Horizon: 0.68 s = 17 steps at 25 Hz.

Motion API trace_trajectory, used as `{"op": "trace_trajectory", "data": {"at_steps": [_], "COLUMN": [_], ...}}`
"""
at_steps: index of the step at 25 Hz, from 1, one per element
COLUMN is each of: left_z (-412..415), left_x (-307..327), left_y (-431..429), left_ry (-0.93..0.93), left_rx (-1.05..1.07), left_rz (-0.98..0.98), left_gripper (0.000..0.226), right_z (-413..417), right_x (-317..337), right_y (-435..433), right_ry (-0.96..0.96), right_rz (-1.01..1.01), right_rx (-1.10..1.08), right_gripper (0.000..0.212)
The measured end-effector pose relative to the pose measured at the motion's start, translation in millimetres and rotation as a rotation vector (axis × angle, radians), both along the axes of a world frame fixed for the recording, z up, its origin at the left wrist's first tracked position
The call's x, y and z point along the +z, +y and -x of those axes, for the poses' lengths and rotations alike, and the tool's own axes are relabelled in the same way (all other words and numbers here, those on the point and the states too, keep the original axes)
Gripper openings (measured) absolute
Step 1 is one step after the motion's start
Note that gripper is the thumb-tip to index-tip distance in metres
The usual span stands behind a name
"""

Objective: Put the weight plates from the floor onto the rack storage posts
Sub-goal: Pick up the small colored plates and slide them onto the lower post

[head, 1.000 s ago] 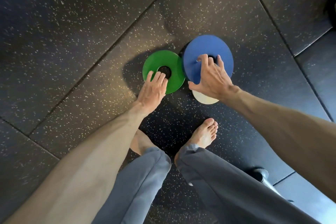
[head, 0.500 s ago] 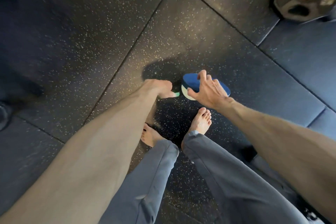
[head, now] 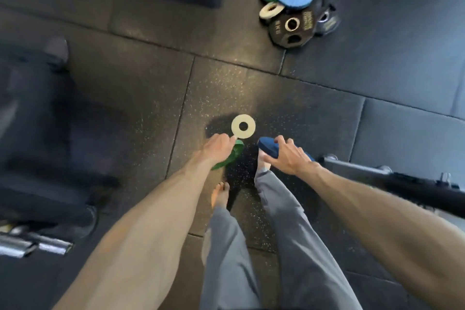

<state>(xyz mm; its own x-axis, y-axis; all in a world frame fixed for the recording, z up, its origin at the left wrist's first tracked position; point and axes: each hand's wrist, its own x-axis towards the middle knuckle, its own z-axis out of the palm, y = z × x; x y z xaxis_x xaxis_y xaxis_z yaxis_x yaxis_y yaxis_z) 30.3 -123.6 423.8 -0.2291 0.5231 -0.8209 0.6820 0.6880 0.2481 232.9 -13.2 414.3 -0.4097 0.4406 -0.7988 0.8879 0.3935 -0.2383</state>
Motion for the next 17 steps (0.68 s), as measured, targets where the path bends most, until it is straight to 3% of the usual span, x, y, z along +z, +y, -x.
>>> {"op": "trace_trajectory", "data": {"at_steps": [5, 10, 14, 17], "left_z": [-55, -157, -248, -310], "left_x": [96, 155, 182, 194], "left_y": [9, 12, 5, 0], "left_ry": [0.0, -0.053, -0.059, -0.046], "left_rx": [-0.061, -0.469, -0.769, -0.986], "left_rz": [-0.185, -0.196, -0.231, -0.243], "left_gripper": [0.051, 0.049, 0.035, 0.038], "right_z": [-87, -168, -239, -286], "right_x": [94, 154, 183, 192], "right_y": [-68, -138, -193, -229], "right_ry": [0.0, -0.017, -0.02, -0.006], "right_rz": [-0.06, -0.079, -0.071, -0.069], "right_rx": [-0.358, -0.671, -0.929, -1.083], "right_gripper": [0.06, 0.044, 0.043, 0.041]}}
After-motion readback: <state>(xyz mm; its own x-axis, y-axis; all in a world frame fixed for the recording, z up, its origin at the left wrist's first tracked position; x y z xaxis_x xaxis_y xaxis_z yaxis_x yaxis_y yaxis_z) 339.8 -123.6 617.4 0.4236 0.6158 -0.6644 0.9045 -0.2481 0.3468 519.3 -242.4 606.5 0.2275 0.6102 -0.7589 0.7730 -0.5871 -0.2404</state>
